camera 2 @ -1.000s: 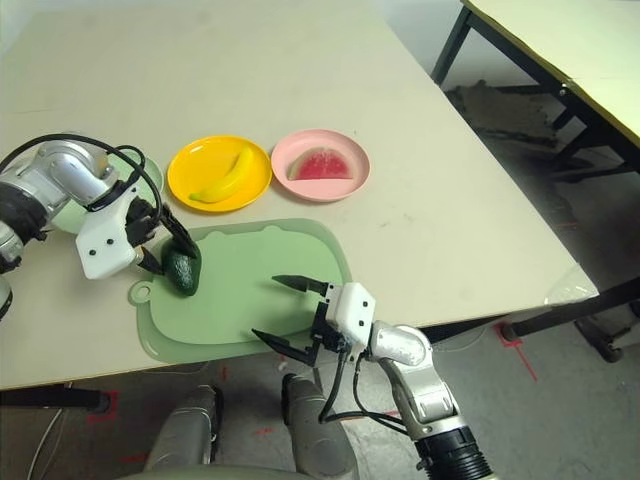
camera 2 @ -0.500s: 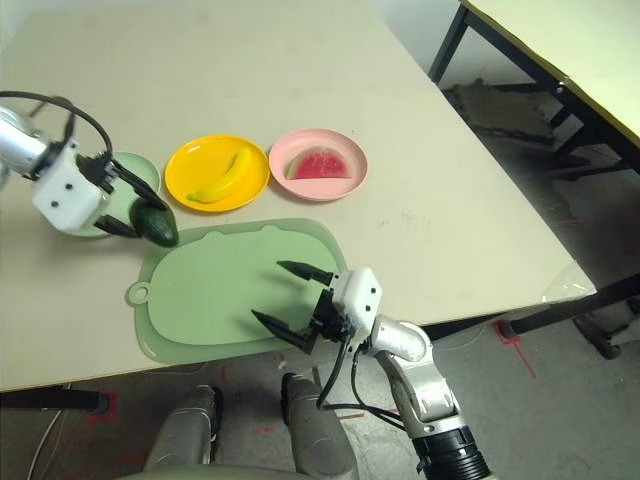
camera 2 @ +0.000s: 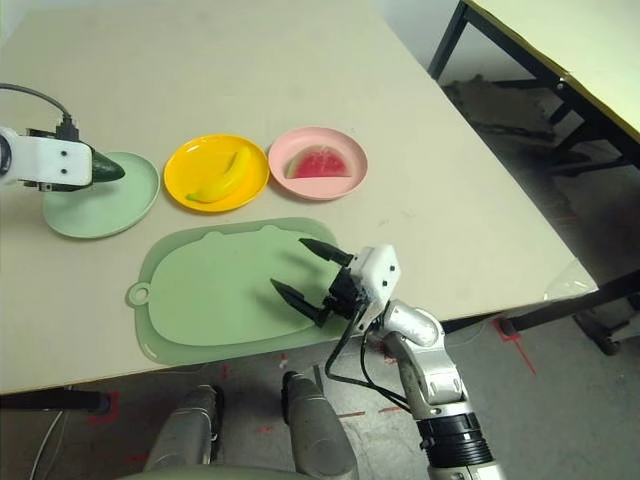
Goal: Place the fruits into color-matched plates.
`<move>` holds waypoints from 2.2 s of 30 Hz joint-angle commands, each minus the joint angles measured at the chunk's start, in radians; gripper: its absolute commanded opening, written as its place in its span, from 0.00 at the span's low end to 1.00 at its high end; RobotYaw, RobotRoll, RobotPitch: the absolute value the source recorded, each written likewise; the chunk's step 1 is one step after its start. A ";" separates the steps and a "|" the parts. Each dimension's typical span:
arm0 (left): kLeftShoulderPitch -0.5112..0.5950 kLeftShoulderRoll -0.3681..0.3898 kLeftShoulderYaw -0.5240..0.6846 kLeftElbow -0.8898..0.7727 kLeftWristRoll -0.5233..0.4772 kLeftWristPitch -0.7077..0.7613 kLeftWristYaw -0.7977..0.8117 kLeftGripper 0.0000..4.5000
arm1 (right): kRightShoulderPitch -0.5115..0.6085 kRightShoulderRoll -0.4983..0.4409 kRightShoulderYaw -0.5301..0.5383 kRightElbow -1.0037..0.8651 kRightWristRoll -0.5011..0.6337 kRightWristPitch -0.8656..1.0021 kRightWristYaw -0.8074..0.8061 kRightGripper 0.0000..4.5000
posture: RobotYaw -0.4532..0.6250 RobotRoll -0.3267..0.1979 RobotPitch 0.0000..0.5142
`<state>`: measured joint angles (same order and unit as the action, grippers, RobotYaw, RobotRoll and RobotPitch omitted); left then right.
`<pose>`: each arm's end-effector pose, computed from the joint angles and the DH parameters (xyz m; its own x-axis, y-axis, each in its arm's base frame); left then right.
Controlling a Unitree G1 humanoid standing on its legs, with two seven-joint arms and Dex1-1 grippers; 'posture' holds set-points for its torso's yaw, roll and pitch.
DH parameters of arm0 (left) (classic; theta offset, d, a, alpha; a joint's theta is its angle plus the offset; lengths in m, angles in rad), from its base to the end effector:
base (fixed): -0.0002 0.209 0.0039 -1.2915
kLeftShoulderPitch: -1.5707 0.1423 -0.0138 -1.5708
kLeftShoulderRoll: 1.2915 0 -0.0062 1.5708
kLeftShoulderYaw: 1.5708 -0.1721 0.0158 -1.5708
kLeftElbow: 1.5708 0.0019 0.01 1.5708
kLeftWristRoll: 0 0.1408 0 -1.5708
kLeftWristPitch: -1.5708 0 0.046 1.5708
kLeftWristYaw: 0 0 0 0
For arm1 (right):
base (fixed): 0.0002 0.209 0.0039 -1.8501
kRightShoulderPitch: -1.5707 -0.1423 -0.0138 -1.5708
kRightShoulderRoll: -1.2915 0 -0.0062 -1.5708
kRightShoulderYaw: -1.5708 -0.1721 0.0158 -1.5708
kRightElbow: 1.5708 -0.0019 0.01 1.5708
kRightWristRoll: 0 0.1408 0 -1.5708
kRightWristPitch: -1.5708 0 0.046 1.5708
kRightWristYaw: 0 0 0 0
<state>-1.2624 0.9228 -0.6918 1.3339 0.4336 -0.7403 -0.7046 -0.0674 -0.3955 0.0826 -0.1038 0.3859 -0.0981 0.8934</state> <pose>0.3183 0.3062 0.2475 0.7721 -0.1997 -0.6033 0.5850 -0.1476 0.7975 0.2166 -0.1914 0.0994 0.5013 0.8558 0.1274 -0.8356 0.5171 -0.1855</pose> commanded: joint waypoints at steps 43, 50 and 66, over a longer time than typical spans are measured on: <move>1.125 -0.371 1.337 -1.205 -1.074 0.880 0.203 0.99 | -0.350 -0.069 -0.423 0.699 0.007 -0.189 -0.231 1.00 | 0.41 0.62 0.38; 1.166 -0.363 1.257 -1.147 -0.970 0.873 0.194 0.99 | -0.264 -0.033 -0.407 0.604 -0.020 -0.178 -0.272 1.00 | 0.39 0.62 0.38; 1.288 -0.333 1.300 -1.302 -0.977 0.898 0.224 0.99 | -0.187 0.038 -0.360 0.300 -0.034 -0.018 -0.421 1.00 | 0.44 0.62 0.36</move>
<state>0.0006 0.5956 0.5884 0.0506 -0.5480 0.1450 -0.4820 -0.2643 -0.3642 -0.2864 0.2098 0.3534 -0.1302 0.4793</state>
